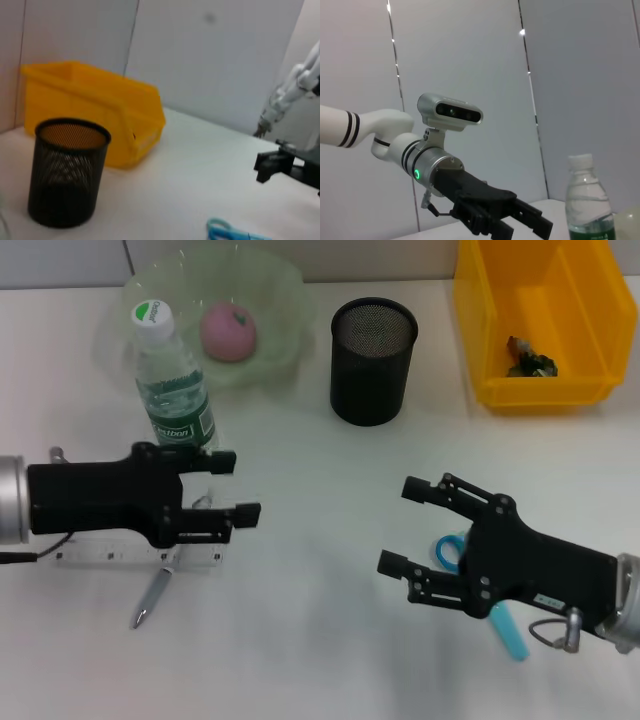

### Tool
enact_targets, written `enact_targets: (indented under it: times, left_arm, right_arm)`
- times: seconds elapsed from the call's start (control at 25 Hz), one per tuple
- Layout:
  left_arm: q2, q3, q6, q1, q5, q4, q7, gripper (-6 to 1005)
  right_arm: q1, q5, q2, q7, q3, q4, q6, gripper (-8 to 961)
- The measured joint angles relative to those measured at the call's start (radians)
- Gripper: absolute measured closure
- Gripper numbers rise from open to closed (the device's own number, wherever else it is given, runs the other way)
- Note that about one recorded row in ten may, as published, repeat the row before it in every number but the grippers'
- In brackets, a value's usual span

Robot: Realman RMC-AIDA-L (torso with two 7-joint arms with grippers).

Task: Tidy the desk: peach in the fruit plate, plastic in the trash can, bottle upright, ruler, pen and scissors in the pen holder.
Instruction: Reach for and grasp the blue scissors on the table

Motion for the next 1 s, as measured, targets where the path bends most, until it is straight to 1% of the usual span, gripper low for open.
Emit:
enact_targets:
  times: [0.04, 0.12, 0.28, 0.32, 0.36, 0.4, 0.44, 0.48, 0.52, 0.56, 0.6, 0.68, 0.72, 0.76, 0.8, 0.84, 0.88, 0.92, 0.96, 1.0]
  left_arm:
    - [-0.005, 0.000, -0.004, -0.006, 0.031, 0.003, -0.006, 222]
    - [-0.013, 0.000, -0.009, -0.012, 0.049, 0.004, -0.003, 222]
    - [-0.018, 0.000, -0.017, -0.015, 0.052, 0.004, 0.002, 222]
    - [-0.019, 0.002, -0.027, -0.016, 0.053, 0.000, 0.002, 222]
    - [-0.019, 0.002, -0.027, -0.016, 0.053, 0.000, 0.002, 222]
    - [-0.019, 0.003, -0.033, -0.017, 0.053, -0.002, 0.003, 222]
    - [-0.020, 0.005, -0.038, -0.017, 0.054, -0.004, 0.003, 222]
    - [-0.020, 0.008, -0.044, -0.017, 0.054, -0.006, 0.003, 222]
    - [-0.021, 0.009, -0.051, -0.017, 0.055, -0.008, 0.003, 222]
    - [-0.021, 0.009, -0.051, -0.017, 0.055, -0.008, 0.003, 222]
    - [-0.021, 0.010, -0.058, -0.016, 0.055, -0.012, 0.003, 222]
    - [-0.021, 0.010, -0.063, -0.015, 0.055, -0.013, 0.003, 222]
    - [-0.022, 0.010, -0.068, -0.013, 0.055, -0.014, 0.003, 222]
    - [-0.022, 0.010, -0.068, -0.013, 0.055, -0.014, 0.003, 222]
    - [-0.022, 0.010, -0.068, -0.012, 0.055, -0.015, 0.004, 222]
    - [-0.024, 0.010, -0.069, -0.010, 0.056, -0.015, 0.007, 222]
    - [-0.024, 0.010, -0.070, -0.008, 0.056, -0.017, 0.009, 222]
    - [-0.024, 0.008, -0.072, -0.006, 0.056, -0.022, 0.013, 222]
    - [-0.024, 0.008, -0.072, -0.006, 0.056, -0.022, 0.013, 222]
    - [-0.024, 0.008, -0.077, -0.005, 0.056, -0.030, 0.014, 222]
  right_arm:
    - [-0.015, 0.000, 0.001, -0.008, 0.004, 0.000, -0.003, 103]
    - [-0.028, 0.002, 0.002, -0.009, 0.006, 0.000, -0.010, 103]
    - [-0.037, 0.004, 0.000, 0.029, 0.043, -0.001, 0.005, 103]
    - [-0.038, -0.002, -0.009, 0.099, 0.083, -0.013, 0.013, 103]
    - [-0.038, -0.002, -0.009, 0.099, 0.083, -0.013, 0.013, 103]
    - [-0.043, -0.008, -0.026, 0.200, 0.103, -0.053, -0.001, 103]
    - [-0.043, -0.008, -0.026, 0.200, 0.103, -0.053, -0.001, 103]
    - [-0.048, -0.013, -0.036, 0.259, 0.108, -0.087, -0.007, 103]
    - [-0.060, -0.050, -0.052, 0.387, 0.123, -0.182, -0.004, 103]
    - [-0.060, -0.050, -0.052, 0.387, 0.123, -0.182, -0.004, 103]
    - [-0.065, -0.078, -0.057, 0.451, 0.135, -0.225, 0.003, 104]
    - [-0.069, -0.187, -0.060, 0.611, 0.197, -0.353, 0.024, 104]
    - [-0.066, -0.327, -0.053, 0.778, 0.261, -0.494, 0.032, 104]
    - [-0.066, -0.327, -0.053, 0.778, 0.261, -0.494, 0.032, 104]
    - [-0.061, -0.469, -0.038, 0.936, 0.306, -0.640, 0.032, 104]
    - [-0.061, -0.469, -0.038, 0.936, 0.306, -0.640, 0.032, 104]
    - [-0.055, -0.544, -0.029, 1.021, 0.321, -0.718, 0.031, 104]
    - [-0.039, -0.678, -0.013, 1.161, 0.335, -0.852, 0.023, 104]
    - [-0.039, -0.678, -0.013, 1.161, 0.335, -0.852, 0.023, 104]
    - [-0.027, -0.747, -0.008, 1.236, 0.336, -0.906, 0.015, 104]
